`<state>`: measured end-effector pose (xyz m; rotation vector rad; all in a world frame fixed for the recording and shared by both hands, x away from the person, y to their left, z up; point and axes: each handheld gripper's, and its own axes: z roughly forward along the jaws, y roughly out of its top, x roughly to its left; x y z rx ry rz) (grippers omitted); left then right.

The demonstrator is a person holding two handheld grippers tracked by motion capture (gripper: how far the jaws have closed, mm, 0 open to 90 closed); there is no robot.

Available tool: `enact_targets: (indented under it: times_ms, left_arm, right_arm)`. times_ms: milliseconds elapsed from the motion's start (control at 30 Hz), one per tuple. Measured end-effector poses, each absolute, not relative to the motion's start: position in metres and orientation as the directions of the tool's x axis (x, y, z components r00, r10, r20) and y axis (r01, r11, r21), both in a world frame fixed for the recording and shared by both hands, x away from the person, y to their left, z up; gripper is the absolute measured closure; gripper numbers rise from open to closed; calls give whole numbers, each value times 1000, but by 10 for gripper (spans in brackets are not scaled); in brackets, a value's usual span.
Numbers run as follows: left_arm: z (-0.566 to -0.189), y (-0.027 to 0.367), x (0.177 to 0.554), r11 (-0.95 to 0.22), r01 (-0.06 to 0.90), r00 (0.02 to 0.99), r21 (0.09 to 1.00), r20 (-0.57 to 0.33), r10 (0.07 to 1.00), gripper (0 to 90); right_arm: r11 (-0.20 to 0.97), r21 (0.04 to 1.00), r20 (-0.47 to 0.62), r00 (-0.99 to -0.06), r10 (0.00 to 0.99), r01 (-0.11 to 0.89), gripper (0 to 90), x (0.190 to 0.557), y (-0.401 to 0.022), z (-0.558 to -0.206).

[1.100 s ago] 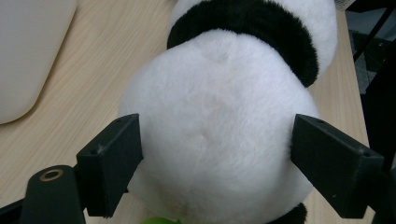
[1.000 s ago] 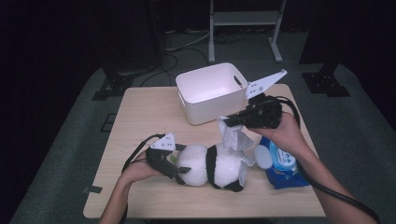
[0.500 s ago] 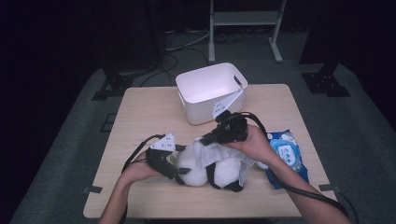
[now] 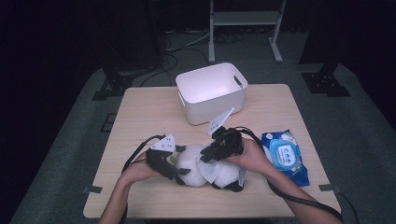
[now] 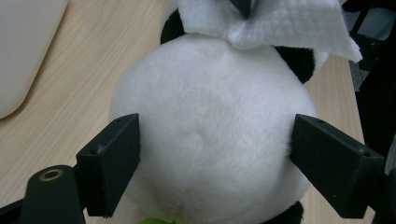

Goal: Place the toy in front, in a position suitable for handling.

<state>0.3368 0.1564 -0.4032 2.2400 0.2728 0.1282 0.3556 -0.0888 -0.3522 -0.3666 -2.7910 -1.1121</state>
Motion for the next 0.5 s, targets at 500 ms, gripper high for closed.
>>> enact_targets:
  times_ms: [500]
  left_arm:
    - [-405,154,334,-641,138,977,755,3,214,150]
  right_arm:
    - [739,627,42,-957,286,248,344,350,-116,-350]
